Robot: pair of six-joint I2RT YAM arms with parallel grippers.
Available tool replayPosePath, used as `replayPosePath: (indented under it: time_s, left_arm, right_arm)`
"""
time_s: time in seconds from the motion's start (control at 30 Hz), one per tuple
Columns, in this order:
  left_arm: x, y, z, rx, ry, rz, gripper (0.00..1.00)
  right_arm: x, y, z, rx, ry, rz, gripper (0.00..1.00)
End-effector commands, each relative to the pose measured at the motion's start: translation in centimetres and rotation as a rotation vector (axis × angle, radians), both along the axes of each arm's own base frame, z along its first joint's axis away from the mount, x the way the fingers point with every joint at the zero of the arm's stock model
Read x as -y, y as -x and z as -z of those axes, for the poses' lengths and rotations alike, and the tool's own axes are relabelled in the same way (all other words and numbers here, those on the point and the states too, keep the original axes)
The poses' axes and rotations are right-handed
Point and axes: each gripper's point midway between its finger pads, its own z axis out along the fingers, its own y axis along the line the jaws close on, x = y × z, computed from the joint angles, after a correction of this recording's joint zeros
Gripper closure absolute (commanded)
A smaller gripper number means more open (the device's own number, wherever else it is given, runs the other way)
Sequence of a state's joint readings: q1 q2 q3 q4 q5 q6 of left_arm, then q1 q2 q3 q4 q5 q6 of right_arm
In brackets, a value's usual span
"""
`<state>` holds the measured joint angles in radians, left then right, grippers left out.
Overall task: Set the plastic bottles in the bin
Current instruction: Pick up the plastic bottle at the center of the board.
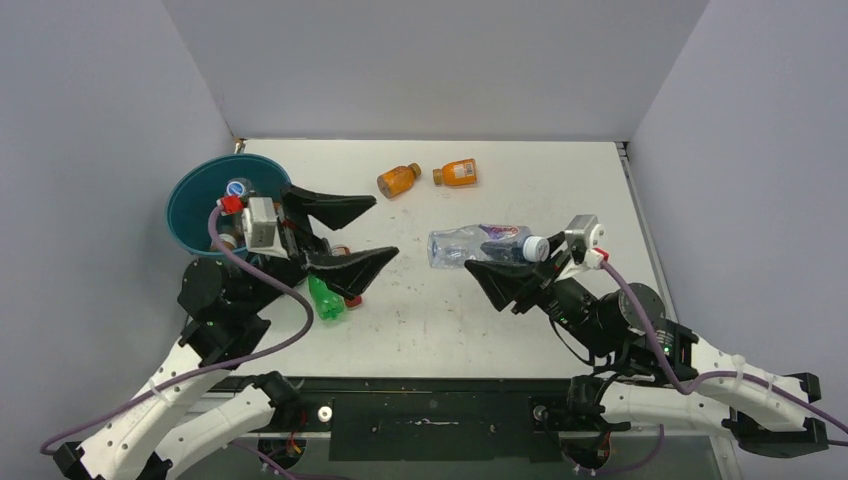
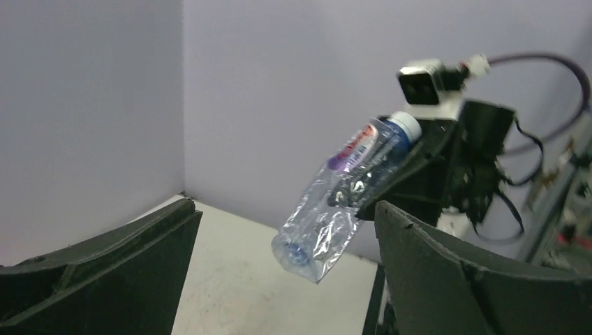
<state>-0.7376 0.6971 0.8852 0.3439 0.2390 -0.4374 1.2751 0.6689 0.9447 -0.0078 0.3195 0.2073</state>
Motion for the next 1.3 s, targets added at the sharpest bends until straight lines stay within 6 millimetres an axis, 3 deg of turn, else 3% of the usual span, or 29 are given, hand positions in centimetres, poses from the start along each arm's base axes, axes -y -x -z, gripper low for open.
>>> replayPosePath:
  time_s: [0.0, 0.3, 0.57, 0.83, 1.03, 1.07, 1.2, 1.27]
  left_arm:
    - [4.7, 4.8, 8.8, 0.036, -0.492, 0.418, 0.04]
    - [5.5, 7.3, 12.0, 0.123, -0.606, 0.565, 0.04]
    - [5.8, 8.9, 14.6, 0.149, -0.681, 0.629, 0.01]
    - [6.4, 10.6, 15.2, 0.118, -0.676, 0.745, 0.41]
    - [6.7, 11.0, 14.3, 0.114, -0.609, 0.759, 0.91]
    - [6.7, 11.0, 14.0, 0.111, -0.590, 0.754, 0.98]
    - [6.9, 10.8, 12.3, 0.128, -0.484, 0.714, 1.00]
    - [7.0, 10.5, 11.3, 0.127, -0.412, 0.680, 1.00]
  right_arm:
    - [-1.6, 3.0, 8.1, -0.115, 0.374, -0.200, 0.95]
    - [-4.4, 6.8, 7.3, -0.050, 0.337, -0.456, 0.95]
    - [-6.1, 7.8, 6.6, -0.005, 0.328, -0.546, 0.95]
    - [-6.5, 7.6, 5.7, 0.015, 0.302, -0.540, 0.95]
    - [-6.1, 7.2, 5.2, 0.017, 0.244, -0.506, 0.95]
    - [-6.0, 7.0, 5.1, 0.014, 0.229, -0.493, 0.92]
    - [-5.6, 6.4, 4.9, -0.013, 0.157, -0.449, 0.35]
    - [-5.5, 5.9, 4.5, -0.018, 0.082, -0.414, 0.24]
